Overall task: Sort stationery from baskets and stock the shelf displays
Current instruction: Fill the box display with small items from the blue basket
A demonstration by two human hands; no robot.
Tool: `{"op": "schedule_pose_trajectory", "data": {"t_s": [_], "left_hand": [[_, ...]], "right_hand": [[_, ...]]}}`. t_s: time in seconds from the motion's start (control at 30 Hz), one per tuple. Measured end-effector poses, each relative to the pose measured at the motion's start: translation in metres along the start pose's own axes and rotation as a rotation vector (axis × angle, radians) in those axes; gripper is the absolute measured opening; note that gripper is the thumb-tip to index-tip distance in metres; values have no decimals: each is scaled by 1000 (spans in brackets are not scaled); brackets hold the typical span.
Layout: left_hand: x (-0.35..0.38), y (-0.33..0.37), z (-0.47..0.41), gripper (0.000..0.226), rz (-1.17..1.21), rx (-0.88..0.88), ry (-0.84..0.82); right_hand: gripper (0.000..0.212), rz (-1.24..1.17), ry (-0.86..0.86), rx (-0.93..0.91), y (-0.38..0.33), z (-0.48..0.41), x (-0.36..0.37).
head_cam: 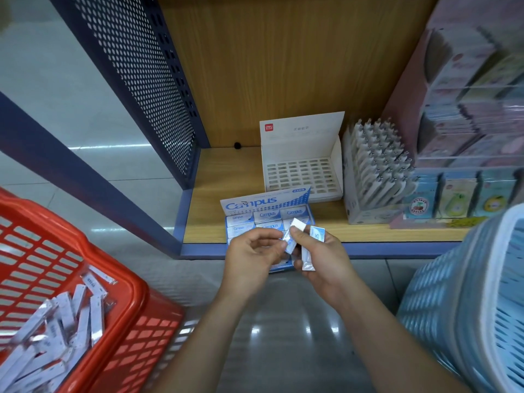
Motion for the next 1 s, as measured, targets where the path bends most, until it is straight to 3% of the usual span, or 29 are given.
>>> {"op": "schedule_pose_trajectory", "data": {"t_s": [0.13,0.3,0.43,0.53,0.67,0.73,0.9,1.0], "left_hand": [[-3,-1,4,12,111,-54,86],[18,-3,14,24,-80,-34,18],[28,7,18,18,-231,28,-35],[25,7,20,12,-183,-10,-11],[18,4,18,14,-261,-13,-1],[10,3,13,18,-284,-6,7],[-8,-1,-3,12,-85,-74,65],[-19,-6,-19,15,-210,-74,116]], "right_hand": [[16,-51,-33,16,2,1,4],[14,-338,-62,104,8,-1,15],[14,-350,-100,150,15,0,19],[13,-399,-112,123,13,-1,18],[21,-461,29,61,8,-7,0],[27,-432,105,2,0,-8,-11],[7,-271,216,-61,-17,-4,-29],[11,-190,212,-63,-18,-3,-28]]}}
Point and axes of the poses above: each hand's wrist, its own z-axis away from the middle knuckle, its own x-axis out of the palm, y = z × x, the point moved 9 cm from there along -z, towards the middle knuckle, and after that the axes turned 12 degrees about -z, right-handed, at the moved point
